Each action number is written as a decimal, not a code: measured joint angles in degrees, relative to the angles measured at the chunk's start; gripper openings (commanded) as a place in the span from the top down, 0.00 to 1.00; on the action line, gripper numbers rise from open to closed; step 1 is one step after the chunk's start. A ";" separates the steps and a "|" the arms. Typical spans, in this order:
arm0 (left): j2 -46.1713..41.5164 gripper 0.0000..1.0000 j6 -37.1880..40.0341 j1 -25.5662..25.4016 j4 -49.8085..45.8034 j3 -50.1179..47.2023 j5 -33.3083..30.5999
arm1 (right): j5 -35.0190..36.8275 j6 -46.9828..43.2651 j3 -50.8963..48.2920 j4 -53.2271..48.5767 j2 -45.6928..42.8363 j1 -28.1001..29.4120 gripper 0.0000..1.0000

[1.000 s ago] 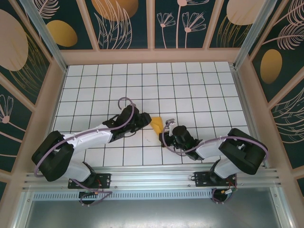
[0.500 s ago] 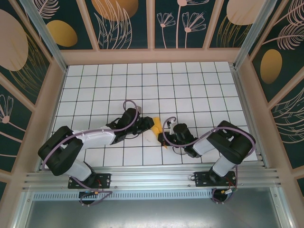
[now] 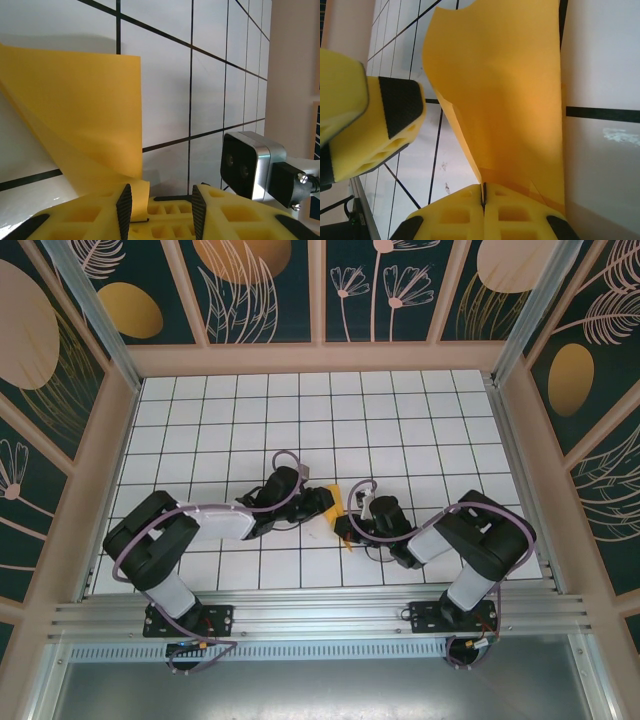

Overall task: Fold a paper plane with a square sheet of paper (pick it up from the middle)
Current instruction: Fold the wing for the fifth time at the center of the table.

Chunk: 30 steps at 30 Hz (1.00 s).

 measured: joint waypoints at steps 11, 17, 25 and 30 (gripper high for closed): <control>4.44 0.62 0.81 0.00 2.21 1.70 -0.33 | -0.11 -2.56 3.08 -7.96 -2.69 0.17 0.82; 4.96 0.62 1.29 0.00 2.19 2.93 -0.48 | 4.57 -7.98 6.16 -17.64 -7.34 2.12 0.74; 5.95 0.63 1.90 0.00 2.16 4.20 -0.46 | 11.56 -12.76 9.14 -27.21 -7.54 5.49 0.78; 6.10 0.63 2.08 0.00 2.10 4.28 -0.48 | 13.05 -13.94 9.29 -28.87 -7.54 5.64 0.95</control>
